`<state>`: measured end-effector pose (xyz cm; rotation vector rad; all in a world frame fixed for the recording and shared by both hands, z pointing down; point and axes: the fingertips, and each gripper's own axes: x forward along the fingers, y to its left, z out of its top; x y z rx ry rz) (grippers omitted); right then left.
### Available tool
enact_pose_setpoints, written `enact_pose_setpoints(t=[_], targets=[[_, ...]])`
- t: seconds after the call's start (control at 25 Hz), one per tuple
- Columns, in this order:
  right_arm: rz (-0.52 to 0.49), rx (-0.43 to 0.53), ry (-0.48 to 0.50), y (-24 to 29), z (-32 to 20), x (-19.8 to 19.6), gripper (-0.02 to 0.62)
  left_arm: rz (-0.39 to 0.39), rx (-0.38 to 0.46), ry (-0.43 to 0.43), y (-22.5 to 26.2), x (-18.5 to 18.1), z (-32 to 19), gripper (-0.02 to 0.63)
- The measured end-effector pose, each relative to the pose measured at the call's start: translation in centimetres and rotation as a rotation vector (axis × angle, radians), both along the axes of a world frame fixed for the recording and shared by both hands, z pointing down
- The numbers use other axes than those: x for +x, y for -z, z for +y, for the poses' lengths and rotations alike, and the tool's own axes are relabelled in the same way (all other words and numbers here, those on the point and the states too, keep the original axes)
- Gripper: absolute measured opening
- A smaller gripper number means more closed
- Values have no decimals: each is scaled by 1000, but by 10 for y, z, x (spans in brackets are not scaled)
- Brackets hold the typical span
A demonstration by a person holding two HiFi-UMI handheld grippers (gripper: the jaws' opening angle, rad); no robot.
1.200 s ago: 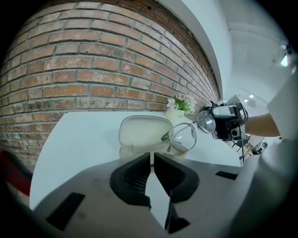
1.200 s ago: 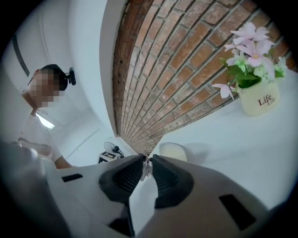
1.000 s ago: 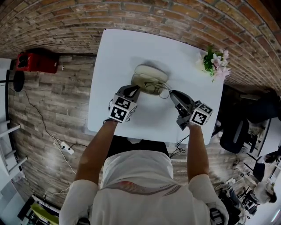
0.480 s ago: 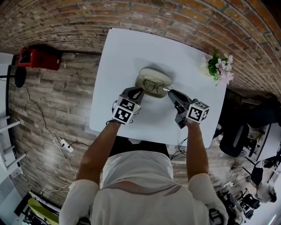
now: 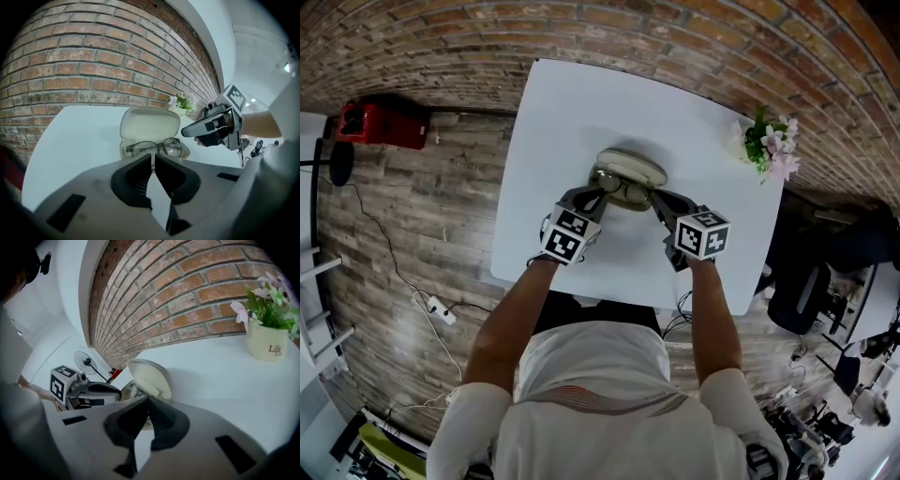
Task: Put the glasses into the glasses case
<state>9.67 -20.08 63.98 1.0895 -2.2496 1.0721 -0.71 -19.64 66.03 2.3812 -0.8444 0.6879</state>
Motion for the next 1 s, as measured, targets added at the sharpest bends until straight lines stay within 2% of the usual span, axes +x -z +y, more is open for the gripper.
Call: enact_pose_setpoints(t=[0.2,0.48,0.72,1.0], targets=[[19,5,36,-3,5,-12,51,9,4,2,1,0,0,35],[32,30,14,6,5,-5,51,19,6,5,3,-1,0,35],[73,119,-29,35,8,8,51,23,4,16,13,-2,-1,35],[57,212,-88,83,18,26,51,28,16,37,27,0,-8,35]])
